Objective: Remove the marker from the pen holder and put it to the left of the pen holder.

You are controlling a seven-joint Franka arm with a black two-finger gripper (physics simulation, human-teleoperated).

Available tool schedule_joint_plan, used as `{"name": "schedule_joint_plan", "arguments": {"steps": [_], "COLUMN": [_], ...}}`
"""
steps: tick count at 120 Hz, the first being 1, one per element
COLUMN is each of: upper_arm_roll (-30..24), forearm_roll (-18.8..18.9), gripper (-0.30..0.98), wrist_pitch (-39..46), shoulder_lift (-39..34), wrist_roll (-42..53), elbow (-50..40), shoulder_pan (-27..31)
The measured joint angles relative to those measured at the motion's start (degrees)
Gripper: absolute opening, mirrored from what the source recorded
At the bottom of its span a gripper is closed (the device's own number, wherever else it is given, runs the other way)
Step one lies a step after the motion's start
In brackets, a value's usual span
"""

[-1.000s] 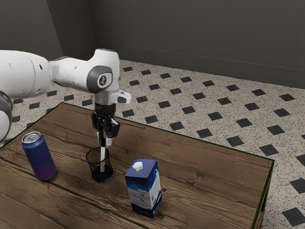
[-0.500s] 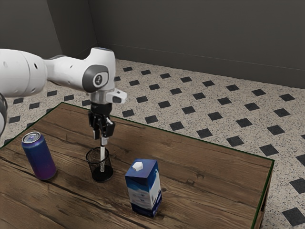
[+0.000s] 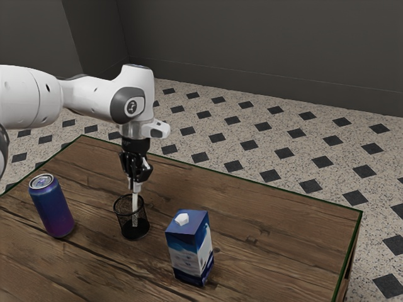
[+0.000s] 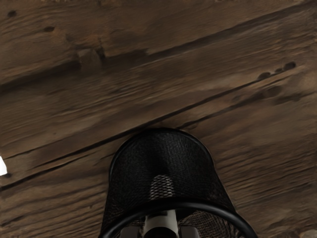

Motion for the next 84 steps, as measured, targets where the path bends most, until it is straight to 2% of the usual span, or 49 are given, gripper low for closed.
{"name": "schedule_joint_plan", "arguments": {"steps": [16, 41, 52, 62, 84], "upper_arm_roll": [-0.01, -0.04, -0.08, -0.01, -0.31], "forearm_roll": [0.19, 1.06, 1.69, 6.13, 22.87], "gripper": [-0.04, -0.09, -0.1, -0.1, -0.1], "wrist_pitch": [-0.11, -4.68, -6.52, -7.61, -8.91], "shoulder_lift": [-1.45, -14.66, -14.86, -7.92, 1.83], "wrist_roll": [-0.41, -0.97, -1.11, -1.17, -0.22], "elbow": [-0.01, 0.4, 5.14, 11.86, 14.45], "shoulder_pan": [-0.03, 0.02, 0.32, 1.4, 2.17]}}
